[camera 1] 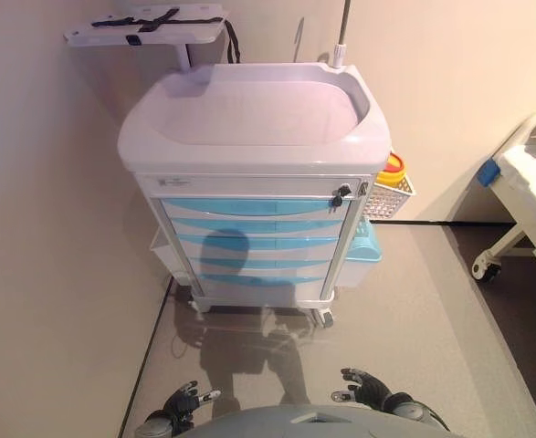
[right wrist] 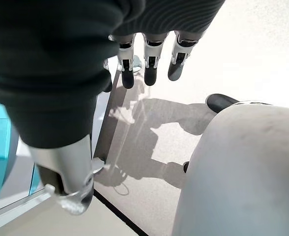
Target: Open the drawer and pick up the medicine
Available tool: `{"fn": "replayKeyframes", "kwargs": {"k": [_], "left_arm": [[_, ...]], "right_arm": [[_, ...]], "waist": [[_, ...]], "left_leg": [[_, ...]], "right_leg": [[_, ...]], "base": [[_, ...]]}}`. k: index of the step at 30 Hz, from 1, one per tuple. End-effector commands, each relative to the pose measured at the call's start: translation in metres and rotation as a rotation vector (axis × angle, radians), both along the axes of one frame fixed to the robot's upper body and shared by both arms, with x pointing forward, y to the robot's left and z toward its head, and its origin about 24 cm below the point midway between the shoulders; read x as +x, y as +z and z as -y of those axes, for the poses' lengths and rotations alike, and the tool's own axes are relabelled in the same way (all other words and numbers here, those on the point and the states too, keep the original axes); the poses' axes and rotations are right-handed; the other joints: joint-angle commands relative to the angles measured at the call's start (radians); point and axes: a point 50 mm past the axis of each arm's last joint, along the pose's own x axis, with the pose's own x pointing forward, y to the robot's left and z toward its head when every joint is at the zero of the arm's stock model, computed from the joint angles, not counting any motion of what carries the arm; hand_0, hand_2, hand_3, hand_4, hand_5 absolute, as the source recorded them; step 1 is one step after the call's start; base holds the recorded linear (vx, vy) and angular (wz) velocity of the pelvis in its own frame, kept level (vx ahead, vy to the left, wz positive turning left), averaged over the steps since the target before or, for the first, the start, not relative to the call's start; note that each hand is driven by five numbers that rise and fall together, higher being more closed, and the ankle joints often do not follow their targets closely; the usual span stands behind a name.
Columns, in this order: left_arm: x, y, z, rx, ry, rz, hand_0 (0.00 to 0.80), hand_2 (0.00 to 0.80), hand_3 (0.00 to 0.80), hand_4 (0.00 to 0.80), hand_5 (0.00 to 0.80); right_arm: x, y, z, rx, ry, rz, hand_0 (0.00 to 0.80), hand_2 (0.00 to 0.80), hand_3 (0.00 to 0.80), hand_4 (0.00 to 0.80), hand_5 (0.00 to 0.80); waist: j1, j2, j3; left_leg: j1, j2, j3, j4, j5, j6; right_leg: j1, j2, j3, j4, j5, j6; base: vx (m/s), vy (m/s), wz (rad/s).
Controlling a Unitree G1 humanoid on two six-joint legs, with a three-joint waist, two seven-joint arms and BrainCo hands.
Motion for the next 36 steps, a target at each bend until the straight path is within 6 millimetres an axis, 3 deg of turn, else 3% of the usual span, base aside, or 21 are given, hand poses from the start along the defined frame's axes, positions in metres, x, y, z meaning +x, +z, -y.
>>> {"fn": "replayKeyframes", "kwargs": {"k": [1,8,9,14,21,27,28,29,30,31,34,36], "left_arm": [[0.019,0.000,0.020,-0.027,0.009,0.048,0.000,0.000,0.000,0.000,0.000],[0.051,0.010,0.021,-0.012,0.000,0.162,0.000,0.000,0.000,0.000,0.000],[0.067,0.016,0.019,-0.005,0.010,0.217,0.000,0.000,0.000,0.000,0.000],[0.097,0.031,0.013,0.011,0.034,0.330,0.000,0.000,0.000,0.000,0.000],[0.129,0.049,0.004,0.058,0.029,0.436,0.000,0.000,0.000,0.000,0.000],[0.181,0.096,-0.016,-0.010,0.193,0.706,0.000,0.000,0.000,0.000,0.000],[0.181,0.096,-0.016,-0.010,0.193,0.707,0.000,0.000,0.000,0.000,0.000],[0.200,0.117,-0.020,-0.075,0.214,0.819,0.000,0.000,0.000,0.000,0.000],[0.202,0.121,-0.020,-0.089,0.217,0.840,0.000,0.000,0.000,0.000,0.000],[0.215,0.137,-0.020,-0.149,0.235,0.919,0.000,0.000,0.000,0.000,0.000],[0.220,0.145,-0.020,-0.184,0.243,0.959,0.000,0.000,0.000,0.000,0.000],[0.247,0.195,-0.019,-0.379,0.251,1.184,0.000,0.000,0.000,0.000,0.000]], "right_arm": [[0.005,-0.001,-0.015,0.024,0.033,0.020,0.000,0.000,0.000,0.000,0.000],[0.026,0.006,-0.018,0.013,0.016,0.123,0.000,0.000,0.000,0.000,0.000],[0.036,0.011,-0.017,0.007,0.010,0.165,0.000,0.000,0.000,0.000,0.000],[0.053,0.018,-0.012,-0.013,0.001,0.220,0.000,0.000,0.000,0.000,0.000],[0.066,0.024,-0.007,-0.029,-0.003,0.259,0.000,0.000,0.000,0.000,0.000],[0.075,0.031,-0.002,-0.030,0.005,0.288,0.000,0.000,0.000,0.000,0.000],[0.075,0.031,-0.002,-0.030,0.005,0.289,0.000,0.000,0.000,0.000,0.000],[0.076,0.032,0.000,-0.030,0.004,0.294,0.000,0.000,0.000,0.000,0.000],[0.076,0.032,0.000,-0.030,0.004,0.295,0.000,0.000,0.000,0.000,0.000],[0.075,0.032,0.001,-0.028,0.002,0.295,0.000,0.000,0.000,0.000,0.000],[0.075,0.032,0.001,-0.026,0.003,0.295,0.000,0.000,0.000,0.000,0.000],[0.073,0.032,0.000,-0.007,0.004,0.302,0.000,0.000,0.000,0.000,0.000]], "waist": [[-0.001,-0.037,0.053],[-0.011,-0.043,0.119],[-0.021,-0.044,0.152],[-0.039,-0.049,0.217],[-0.057,-0.060,0.274],[-0.088,-0.090,0.329],[-0.088,-0.090,0.329],[-0.096,-0.098,0.341],[-0.097,-0.098,0.342],[-0.102,-0.101,0.348],[-0.104,-0.102,0.350],[-0.116,-0.110,0.367]], "left_leg": [[-0.057,-0.059,0.041,0.021,-0.002,0.037],[-0.143,-0.064,0.046,0.066,-0.005,0.054],[-0.171,-0.066,0.053,0.084,-0.005,0.057],[-0.238,-0.069,0.085,0.144,-0.014,0.063],[-0.346,-0.069,0.117,0.244,-0.031,0.072],[-0.480,-0.061,0.158,0.413,-0.089,0.082],[-0.482,-0.060,0.158,0.415,-0.090,0.082],[-0.522,-0.053,0.167,0.457,-0.103,0.082],[-0.530,-0.051,0.168,0.466,-0.107,0.082],[-0.550,-0.050,0.168,0.487,-0.115,0.083],[-0.559,-0.048,0.168,0.497,-0.119,0.083],[-0.603,-0.043,0.173,0.534,-0.135,0.087]], "right_leg": [[-0.031,-0.008,-0.002,0.054,0.027,0.025],[-0.134,-0.010,0.032,0.112,0.028,0.022],[-0.168,-0.008,0.048,0.133,0.031,0.022],[-0.230,-0.013,0.092,0.164,0.042,0.028],[-0.325,-0.018,0.130,0.219,0.052,0.031],[-0.444,-0.019,0.180,0.298,0.055,0.031],[-0.445,-0.019,0.180,0.298,0.055,0.031],[-0.479,-0.017,0.186,0.316,0.057,0.028],[-0.486,-0.016,0.187,0.320,0.057,0.028],[-0.507,-0.012,0.193,0.331,0.057,0.026],[-0.515,-0.009,0.195,0.336,0.057,0.026],[-0.558,0.000,0.207,0.355,0.064,0.027]], "base": [[0.014,0.034,-0.14],[-0.055,0.031,-0.09],[-0.083,0.052,-0.12],[-0.059,0.068,-0.17],[-0.058,0.058,-0.18],[-0.037,0.062,-0.21],[-0.050,0.032,-0.07],[-0.032,0.021,-0.07],[-0.041,0.035,-0.10],[-0.012,0.020,-0.14],[-0.006,0.012,-0.15],[-0.019,0.007,-0.13]]}}
